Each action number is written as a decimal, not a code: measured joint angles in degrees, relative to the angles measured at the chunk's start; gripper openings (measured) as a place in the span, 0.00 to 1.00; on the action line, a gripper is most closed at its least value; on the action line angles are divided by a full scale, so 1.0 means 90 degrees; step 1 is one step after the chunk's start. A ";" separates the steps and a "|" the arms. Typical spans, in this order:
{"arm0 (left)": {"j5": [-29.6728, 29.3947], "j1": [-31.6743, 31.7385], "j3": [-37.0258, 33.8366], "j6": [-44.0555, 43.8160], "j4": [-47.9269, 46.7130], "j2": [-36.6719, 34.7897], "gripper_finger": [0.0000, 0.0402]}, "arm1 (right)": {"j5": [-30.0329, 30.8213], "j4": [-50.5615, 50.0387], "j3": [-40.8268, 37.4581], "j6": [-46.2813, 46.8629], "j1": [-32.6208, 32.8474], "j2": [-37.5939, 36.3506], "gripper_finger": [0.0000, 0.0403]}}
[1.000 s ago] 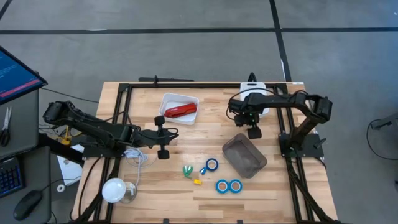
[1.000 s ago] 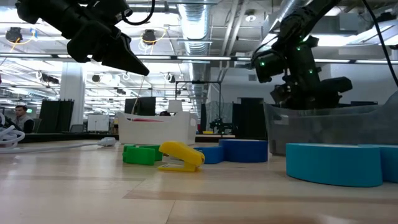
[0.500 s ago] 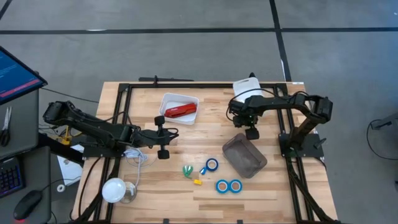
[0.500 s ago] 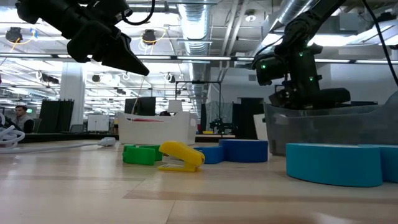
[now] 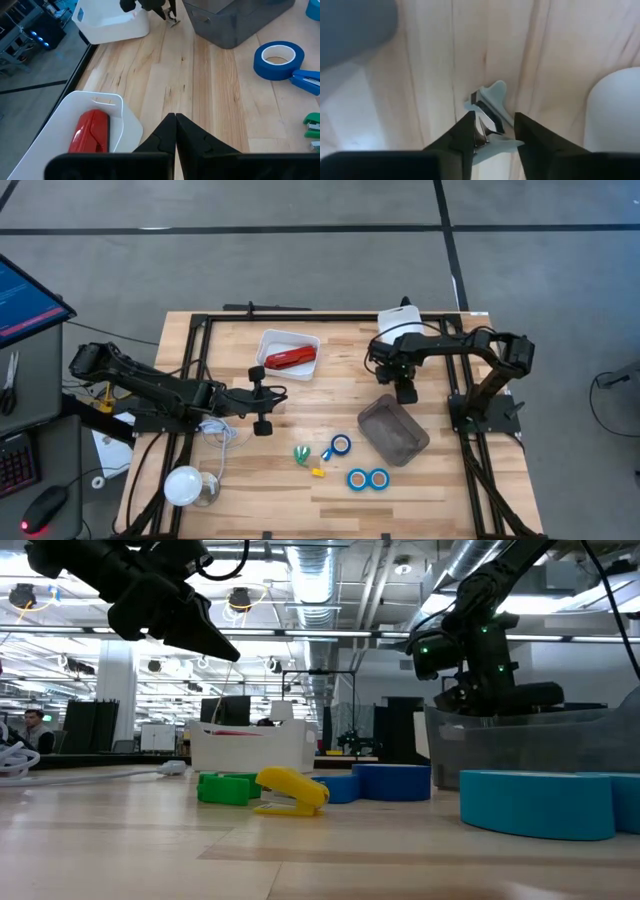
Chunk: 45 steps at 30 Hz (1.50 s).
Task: Pick and place Stapler, Stapler remover, tape
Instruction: Put the gray staple remover into the right white bin
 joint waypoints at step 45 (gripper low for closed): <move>0.0000 0.0000 0.0000 0.0002 -0.0001 0.0000 0.00 | 0.0850 -0.1629 0.2944 -0.0329 -0.0861 -0.0005 0.25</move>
